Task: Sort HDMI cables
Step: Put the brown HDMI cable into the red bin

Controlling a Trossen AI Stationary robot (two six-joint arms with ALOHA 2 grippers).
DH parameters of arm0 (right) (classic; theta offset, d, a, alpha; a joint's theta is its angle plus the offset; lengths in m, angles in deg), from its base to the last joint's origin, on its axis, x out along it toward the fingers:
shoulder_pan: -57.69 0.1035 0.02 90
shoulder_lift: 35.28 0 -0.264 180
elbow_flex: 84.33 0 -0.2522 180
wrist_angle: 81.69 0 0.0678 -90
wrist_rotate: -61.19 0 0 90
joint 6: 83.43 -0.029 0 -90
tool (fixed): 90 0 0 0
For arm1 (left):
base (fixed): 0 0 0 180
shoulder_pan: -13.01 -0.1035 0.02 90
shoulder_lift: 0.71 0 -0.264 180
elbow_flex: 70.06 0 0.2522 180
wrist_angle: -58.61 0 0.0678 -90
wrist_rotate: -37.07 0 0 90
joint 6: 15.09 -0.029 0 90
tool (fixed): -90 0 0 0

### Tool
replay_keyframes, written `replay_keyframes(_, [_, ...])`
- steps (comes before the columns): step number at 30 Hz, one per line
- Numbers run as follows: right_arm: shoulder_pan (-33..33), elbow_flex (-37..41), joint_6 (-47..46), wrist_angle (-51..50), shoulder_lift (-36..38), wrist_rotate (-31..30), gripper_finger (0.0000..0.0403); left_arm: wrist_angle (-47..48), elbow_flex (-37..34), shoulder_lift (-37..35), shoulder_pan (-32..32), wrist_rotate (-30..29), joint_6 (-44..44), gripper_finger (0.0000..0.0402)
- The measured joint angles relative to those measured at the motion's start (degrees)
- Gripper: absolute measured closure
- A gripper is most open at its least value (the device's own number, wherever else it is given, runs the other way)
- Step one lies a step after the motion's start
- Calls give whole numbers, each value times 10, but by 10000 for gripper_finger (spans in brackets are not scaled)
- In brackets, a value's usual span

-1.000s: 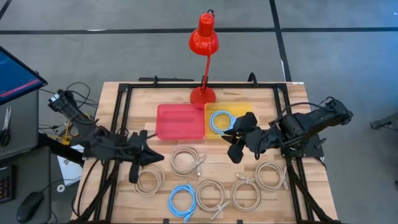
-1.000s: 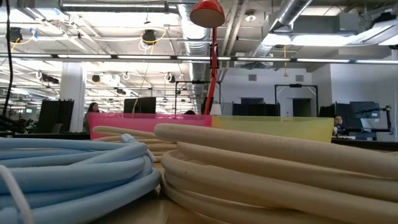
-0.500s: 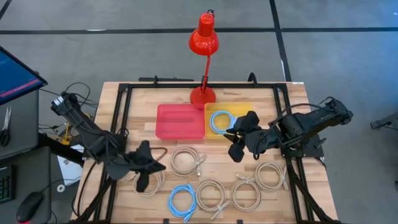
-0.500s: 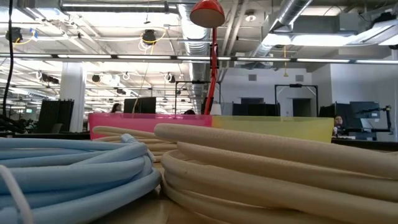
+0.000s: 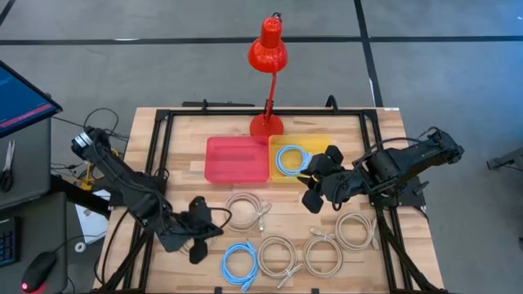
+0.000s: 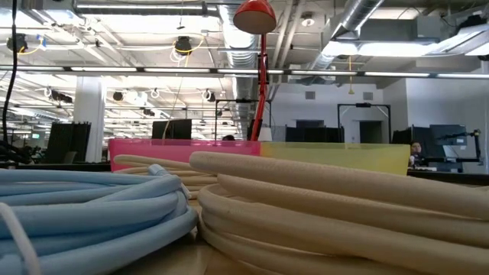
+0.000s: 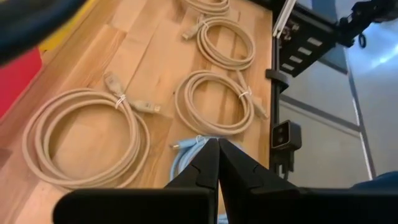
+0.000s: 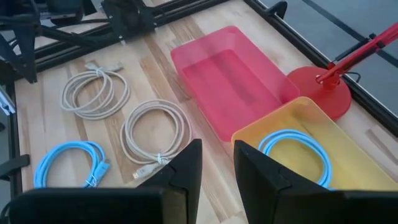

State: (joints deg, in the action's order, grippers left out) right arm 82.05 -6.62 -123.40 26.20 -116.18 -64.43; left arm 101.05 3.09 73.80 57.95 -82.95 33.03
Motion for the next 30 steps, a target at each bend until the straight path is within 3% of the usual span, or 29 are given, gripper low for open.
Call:
replay_keyframes(5, [0,0,0,0,0,2,317,5,-1,23,-5,-1,-42,385])
replay_keyframes(17, [0,0,0,0,0,13,317,43,-1,71,-94,0,-212,291])
replay_keyframes(25, [0,0,-1,0,0,43,317,59,-18,83,-149,119,-214,246])
replay_keyframes(30, [0,0,-1,0,0,43,317,51,-59,85,-160,142,-213,219])
